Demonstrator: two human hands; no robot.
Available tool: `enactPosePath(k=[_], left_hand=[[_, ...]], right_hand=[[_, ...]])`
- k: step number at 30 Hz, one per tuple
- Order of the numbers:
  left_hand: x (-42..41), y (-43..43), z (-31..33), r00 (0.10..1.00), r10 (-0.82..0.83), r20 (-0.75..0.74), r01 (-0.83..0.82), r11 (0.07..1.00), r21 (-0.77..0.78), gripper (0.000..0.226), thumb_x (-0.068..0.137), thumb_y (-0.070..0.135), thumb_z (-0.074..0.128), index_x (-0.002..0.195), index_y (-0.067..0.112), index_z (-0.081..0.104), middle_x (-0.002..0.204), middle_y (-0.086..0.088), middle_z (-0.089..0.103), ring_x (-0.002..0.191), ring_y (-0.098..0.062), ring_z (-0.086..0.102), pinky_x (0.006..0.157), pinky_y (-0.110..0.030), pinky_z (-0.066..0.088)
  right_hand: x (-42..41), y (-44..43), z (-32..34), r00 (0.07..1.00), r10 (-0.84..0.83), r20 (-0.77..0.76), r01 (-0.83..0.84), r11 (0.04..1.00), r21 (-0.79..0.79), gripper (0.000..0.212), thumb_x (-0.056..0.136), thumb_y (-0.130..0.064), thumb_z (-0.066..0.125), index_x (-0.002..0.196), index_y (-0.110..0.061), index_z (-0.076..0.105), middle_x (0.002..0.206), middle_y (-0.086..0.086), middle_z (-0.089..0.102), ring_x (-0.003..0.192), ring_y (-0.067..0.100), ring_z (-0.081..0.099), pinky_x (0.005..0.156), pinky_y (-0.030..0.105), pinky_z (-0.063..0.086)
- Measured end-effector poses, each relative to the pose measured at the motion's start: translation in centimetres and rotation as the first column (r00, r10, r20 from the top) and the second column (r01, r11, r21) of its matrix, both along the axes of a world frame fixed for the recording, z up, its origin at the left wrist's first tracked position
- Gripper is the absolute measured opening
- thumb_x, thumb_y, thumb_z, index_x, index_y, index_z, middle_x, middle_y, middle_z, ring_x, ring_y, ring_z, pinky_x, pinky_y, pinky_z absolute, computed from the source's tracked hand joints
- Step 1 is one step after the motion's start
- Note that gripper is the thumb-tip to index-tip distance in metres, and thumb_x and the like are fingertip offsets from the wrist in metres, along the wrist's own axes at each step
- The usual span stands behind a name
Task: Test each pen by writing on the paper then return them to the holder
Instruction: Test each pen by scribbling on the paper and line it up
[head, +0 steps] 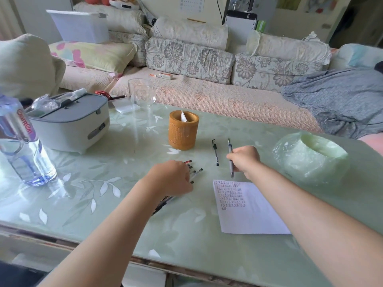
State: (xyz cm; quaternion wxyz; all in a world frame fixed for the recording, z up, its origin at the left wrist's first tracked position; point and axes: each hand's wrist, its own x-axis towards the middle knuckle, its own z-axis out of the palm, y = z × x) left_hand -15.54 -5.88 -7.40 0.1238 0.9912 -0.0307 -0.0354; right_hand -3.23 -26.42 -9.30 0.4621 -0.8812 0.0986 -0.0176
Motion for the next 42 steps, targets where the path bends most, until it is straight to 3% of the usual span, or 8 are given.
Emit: enactPosePath(k=[5, 7, 9, 14, 19, 24, 35, 42], left_hand=[[1.8, 1.5, 0.0, 0.993, 0.038, 0.115, -0.018, 0.986, -0.165, 0.008, 0.080, 0.039, 0.052, 0.080, 0.032, 0.057, 0.083, 0.013, 0.058, 0.075, -0.012, 0.055, 0.060, -0.026, 0.040], [2.4, 1.5, -0.3, 0.987, 0.031, 0.155, 0.002, 0.978, -0.209, 0.008, 0.085, 0.038, 0.051, 0.084, 0.033, 0.058, 0.084, 0.012, 0.059, 0.075, -0.013, 0.056, 0.059, -0.026, 0.039], [2.8, 1.2, -0.5, 0.981, 0.024, 0.192, 0.022, 0.971, -0.236, 0.011, 0.090, 0.036, 0.050, 0.090, 0.032, 0.061, 0.084, 0.013, 0.059, 0.076, -0.014, 0.054, 0.058, -0.026, 0.039], [3.4, 0.6, -0.6, 0.973, -0.009, 0.230, 0.089, 0.935, -0.342, 0.014, 0.095, 0.037, 0.049, 0.099, 0.033, 0.062, 0.087, 0.014, 0.063, 0.068, -0.005, 0.054, 0.059, -0.027, 0.042], [3.0, -0.6, -0.7, 0.976, -0.035, 0.217, 0.125, 0.900, -0.418, 0.010, 0.094, 0.034, 0.056, 0.098, 0.031, 0.065, 0.083, 0.014, 0.064, 0.068, -0.002, 0.055, 0.060, -0.024, 0.043], [2.5, -2.2, -0.8, 0.974, -0.056, 0.220, 0.152, 0.880, -0.450, 0.009, 0.089, 0.031, 0.065, 0.095, 0.025, 0.069, 0.073, 0.014, 0.059, 0.065, -0.001, 0.052, 0.054, -0.011, 0.033], [1.2, -3.9, -0.8, 0.989, -0.093, 0.114, 0.124, 0.945, -0.303, 0.015, 0.086, 0.042, 0.066, 0.100, 0.034, 0.065, 0.088, 0.015, 0.063, 0.081, -0.009, 0.060, 0.075, -0.030, 0.053], [1.8, -3.1, -0.8, 0.998, -0.031, 0.058, 0.040, 0.985, -0.171, 0.017, 0.090, 0.033, 0.063, 0.106, 0.028, 0.067, 0.100, 0.007, 0.068, 0.091, -0.017, 0.061, 0.082, -0.033, 0.051]], right_hand=[[3.0, 1.2, -0.5, 1.000, 0.021, 0.003, -0.019, 0.967, -0.253, 0.016, 0.063, -0.010, 0.066, 0.052, -0.008, 0.055, 0.057, 0.020, 0.042, 0.056, 0.034, 0.051, 0.055, 0.026, 0.044], [3.6, 1.6, -0.8, 0.999, 0.044, -0.001, -0.042, 0.951, -0.307, 0.028, 0.068, -0.009, 0.066, 0.049, -0.011, 0.046, 0.055, 0.014, 0.039, 0.067, 0.019, 0.031, 0.052, 0.025, 0.035], [4.0, 1.9, -1.1, 0.999, 0.052, 0.005, -0.048, 0.944, -0.327, 0.023, 0.070, -0.009, 0.066, 0.051, -0.009, 0.053, 0.058, 0.015, 0.050, 0.092, 0.002, 0.046, 0.054, 0.025, 0.038], [3.4, 1.8, -0.6, 0.991, 0.132, -0.002, -0.121, 0.899, -0.420, 0.031, 0.078, -0.021, 0.065, 0.054, -0.012, 0.046, 0.059, 0.012, 0.041, 0.063, 0.026, 0.040, 0.052, 0.031, 0.030], [0.5, 1.4, 0.8, 0.968, 0.231, 0.102, -0.199, 0.945, -0.259, 0.028, 0.084, -0.023, 0.053, 0.085, 0.000, 0.068, 0.089, 0.019, 0.070, 0.074, 0.034, 0.065, 0.074, 0.036, 0.055], [-5.8, 0.6, 2.5, 0.931, 0.363, 0.031, -0.364, 0.924, 0.117, 0.026, 0.095, -0.030, 0.054, 0.088, -0.013, 0.072, 0.075, 0.002, 0.070, 0.054, 0.020, 0.058, 0.043, 0.019, 0.036], [-9.1, -4.7, 1.6, 0.958, 0.285, 0.033, -0.285, 0.926, 0.247, 0.009, 0.090, -0.005, 0.064, 0.087, -0.009, 0.072, 0.074, 0.004, 0.069, 0.057, 0.015, 0.057, 0.049, 0.026, 0.043], [-8.1, -5.7, 0.5, 0.956, 0.286, 0.064, -0.288, 0.957, 0.026, 0.013, 0.088, -0.013, 0.064, 0.081, -0.023, 0.068, 0.077, -0.006, 0.068, 0.069, 0.010, 0.061, 0.067, 0.022, 0.048]])
